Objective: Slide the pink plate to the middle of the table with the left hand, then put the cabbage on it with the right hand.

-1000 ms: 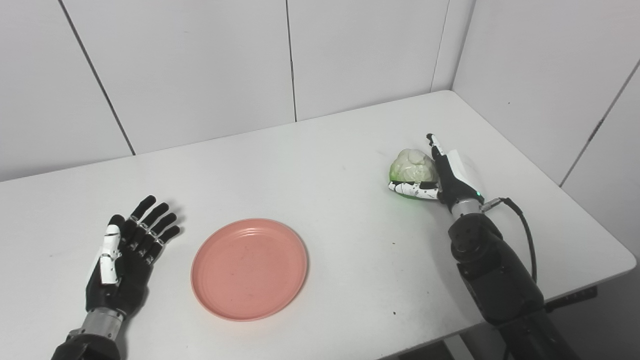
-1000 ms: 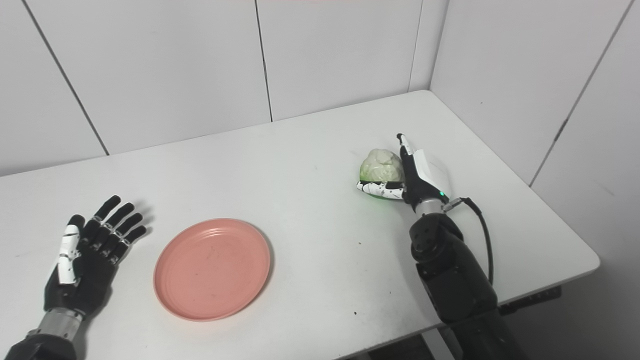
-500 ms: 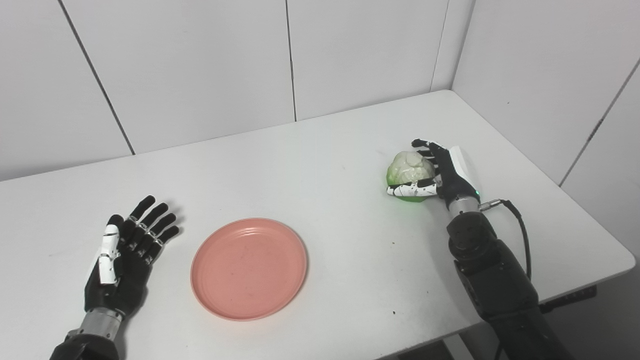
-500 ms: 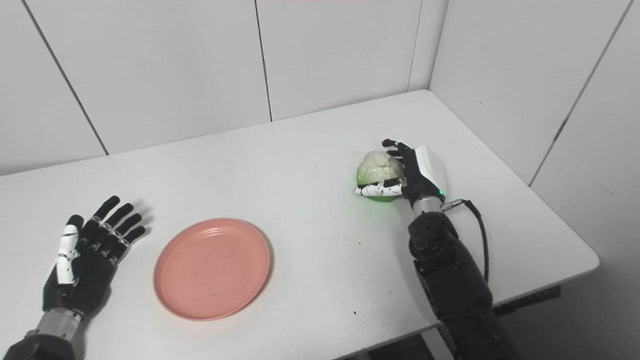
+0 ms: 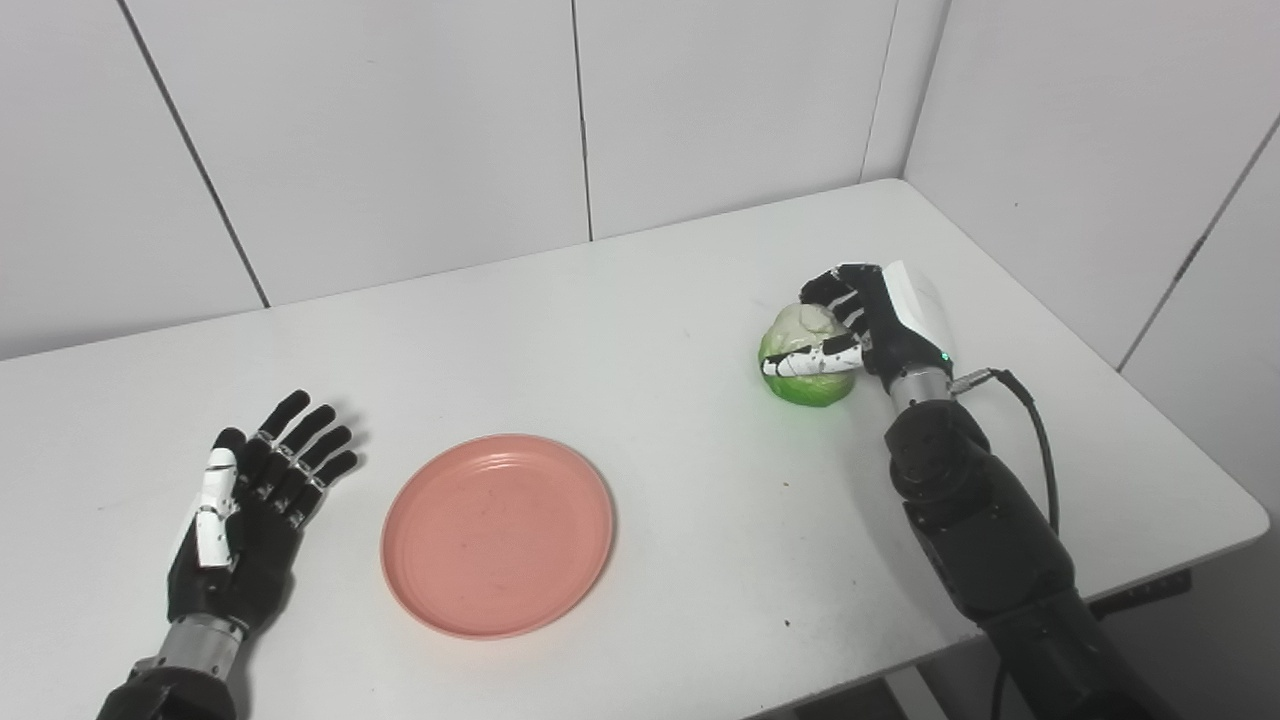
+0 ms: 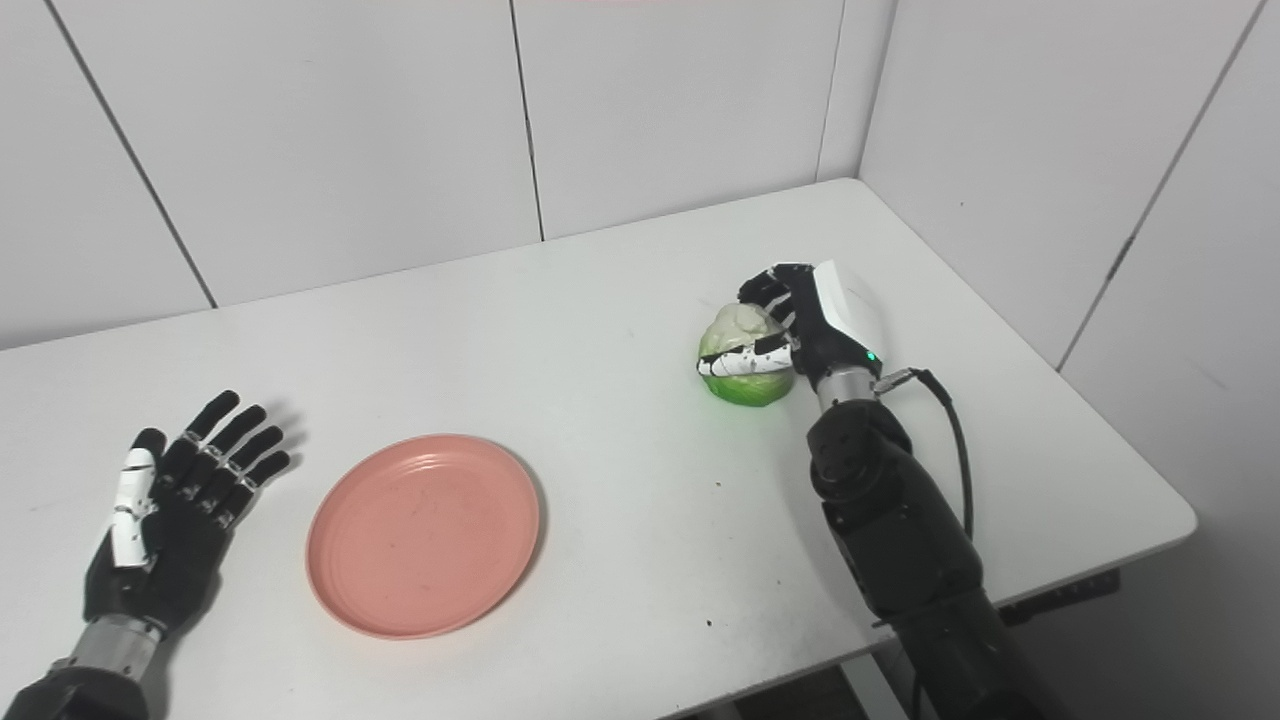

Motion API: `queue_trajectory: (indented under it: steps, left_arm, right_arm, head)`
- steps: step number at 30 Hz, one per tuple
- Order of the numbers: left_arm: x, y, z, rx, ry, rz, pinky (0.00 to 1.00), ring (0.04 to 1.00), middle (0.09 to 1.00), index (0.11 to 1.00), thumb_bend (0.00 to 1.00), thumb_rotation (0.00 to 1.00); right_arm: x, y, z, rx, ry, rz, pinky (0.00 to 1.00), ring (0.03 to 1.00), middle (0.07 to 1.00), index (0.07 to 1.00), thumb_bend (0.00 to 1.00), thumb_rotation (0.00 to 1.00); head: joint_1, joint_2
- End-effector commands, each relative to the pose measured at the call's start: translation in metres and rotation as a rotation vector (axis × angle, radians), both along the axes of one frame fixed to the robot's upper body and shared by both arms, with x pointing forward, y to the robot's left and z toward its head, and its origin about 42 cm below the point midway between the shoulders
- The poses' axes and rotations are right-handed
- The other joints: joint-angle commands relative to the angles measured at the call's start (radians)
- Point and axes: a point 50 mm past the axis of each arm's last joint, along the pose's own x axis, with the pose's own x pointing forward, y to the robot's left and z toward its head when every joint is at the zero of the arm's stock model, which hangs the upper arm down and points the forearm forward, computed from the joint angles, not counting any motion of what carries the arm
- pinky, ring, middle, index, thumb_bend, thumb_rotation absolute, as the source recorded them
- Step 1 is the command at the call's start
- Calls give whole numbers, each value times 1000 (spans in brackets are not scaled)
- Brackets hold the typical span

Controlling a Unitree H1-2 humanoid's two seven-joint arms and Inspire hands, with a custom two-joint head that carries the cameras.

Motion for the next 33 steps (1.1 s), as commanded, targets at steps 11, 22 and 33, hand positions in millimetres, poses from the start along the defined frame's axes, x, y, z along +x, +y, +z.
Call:
queue_trajectory:
  steps: [11, 22, 33]
  left_arm:
    - [-15, 6, -28, 23, 139, 5, 797, 816, 834, 824, 457, 1000]
    - [-16, 6, -27, 21, 137, 1, 799, 821, 838, 826, 453, 1000]
    - [-16, 5, -26, 27, 136, 4, 798, 817, 837, 829, 453, 1000]
  right_arm:
    - [-5, 3, 17, -16, -98, -4, 387, 445, 478, 490, 531, 0]
    - [-7, 4, 16, -39, -79, -31, 401, 460, 483, 488, 530, 0]
    - [-9, 5, 16, -43, -81, -30, 392, 456, 480, 490, 530, 0]
  head:
    - [1, 3]
    - [2, 4]
    - [6, 8]
